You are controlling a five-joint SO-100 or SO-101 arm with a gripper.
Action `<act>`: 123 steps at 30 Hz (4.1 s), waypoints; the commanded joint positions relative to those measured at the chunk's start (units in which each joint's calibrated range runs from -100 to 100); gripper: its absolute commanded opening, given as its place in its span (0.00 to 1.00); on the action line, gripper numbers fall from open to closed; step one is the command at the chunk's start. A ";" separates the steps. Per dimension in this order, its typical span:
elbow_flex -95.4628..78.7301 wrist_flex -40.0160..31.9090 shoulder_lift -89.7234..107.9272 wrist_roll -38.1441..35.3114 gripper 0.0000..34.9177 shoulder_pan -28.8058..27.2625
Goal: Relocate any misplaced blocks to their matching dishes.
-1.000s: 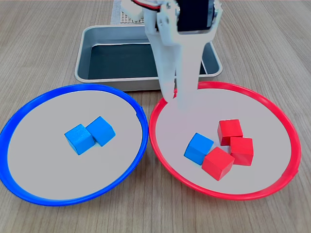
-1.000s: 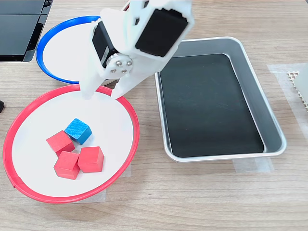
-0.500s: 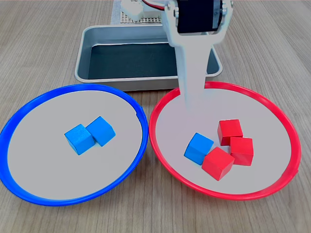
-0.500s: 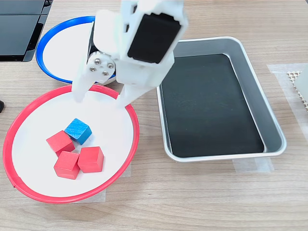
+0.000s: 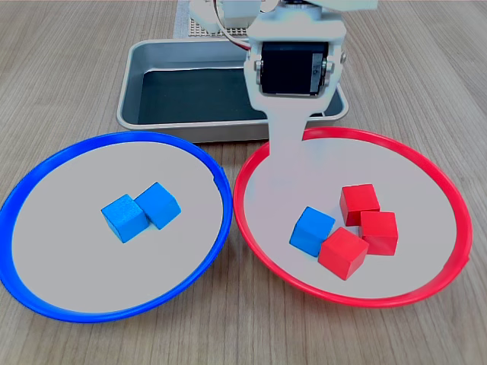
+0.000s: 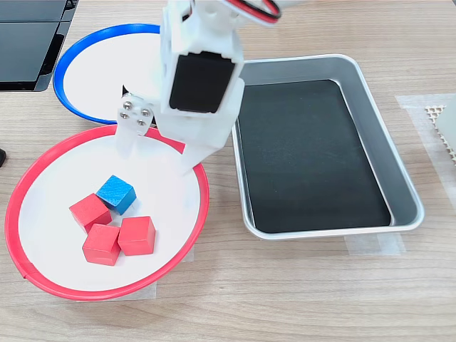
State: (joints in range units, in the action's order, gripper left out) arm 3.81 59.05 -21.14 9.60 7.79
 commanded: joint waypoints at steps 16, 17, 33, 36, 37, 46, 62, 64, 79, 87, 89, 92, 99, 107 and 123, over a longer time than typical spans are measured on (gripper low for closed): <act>17.17 4.88 -9.35 3.61 0.49 1.86; 17.54 4.88 -9.60 3.66 0.49 1.95; 23.00 5.12 -13.95 2.83 0.51 0.64; 24.45 4.96 -14.98 2.74 0.51 0.35; 24.73 4.88 -15.23 2.74 0.51 0.26; 25.09 4.38 -16.26 2.93 0.51 0.45; 27.82 3.80 -19.07 3.52 0.48 2.80; 28.19 3.80 -19.24 3.66 0.47 3.18; 28.82 3.22 -20.09 3.81 0.20 2.80; 28.82 3.06 -19.16 3.37 0.03 2.05; 28.00 3.14 -17.88 3.13 0.01 2.05; 26.64 3.39 -15.66 2.59 0.01 2.05; 23.45 3.55 -9.09 -1.32 0.01 2.14; 18.63 1.33 -0.65 -10.79 0.01 -2.38; 13.71 -2.22 0.72 -19.93 0.01 -16.96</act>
State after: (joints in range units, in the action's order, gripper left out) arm 18.15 57.75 -23.10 -9.06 -7.35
